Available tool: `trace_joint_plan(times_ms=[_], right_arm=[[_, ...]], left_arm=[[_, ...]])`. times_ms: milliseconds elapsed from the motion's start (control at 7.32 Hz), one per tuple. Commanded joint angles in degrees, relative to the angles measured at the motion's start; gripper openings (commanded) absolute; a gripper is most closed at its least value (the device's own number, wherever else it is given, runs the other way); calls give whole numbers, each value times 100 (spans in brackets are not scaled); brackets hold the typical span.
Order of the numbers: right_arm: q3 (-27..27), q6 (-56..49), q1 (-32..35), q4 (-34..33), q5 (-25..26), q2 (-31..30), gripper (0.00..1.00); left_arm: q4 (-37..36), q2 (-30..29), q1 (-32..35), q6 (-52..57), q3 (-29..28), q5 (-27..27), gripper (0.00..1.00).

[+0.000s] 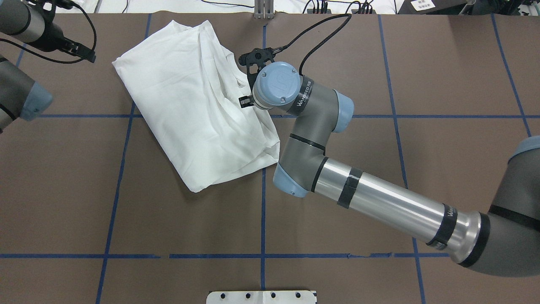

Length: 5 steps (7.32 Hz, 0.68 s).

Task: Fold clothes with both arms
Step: 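Drag the shirt with the right gripper toward the table center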

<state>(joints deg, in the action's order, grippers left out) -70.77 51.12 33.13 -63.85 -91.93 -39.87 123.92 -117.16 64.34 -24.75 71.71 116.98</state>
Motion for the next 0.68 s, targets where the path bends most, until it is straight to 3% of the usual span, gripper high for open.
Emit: trace_joint_plan(times_ms=[0,273,546], right_arm=[[-1826,64,-243,-433,235,-1298,0],[-2877,387,-849,-1528,788,-1506,0],[-3039,879,-1516,-1665,1533,-1611,0]], left_arm=[[0,9,0,-3,27,9,100],[0,0,0,-3,36,0,100],[0,9,0,-3,45,0,100]])
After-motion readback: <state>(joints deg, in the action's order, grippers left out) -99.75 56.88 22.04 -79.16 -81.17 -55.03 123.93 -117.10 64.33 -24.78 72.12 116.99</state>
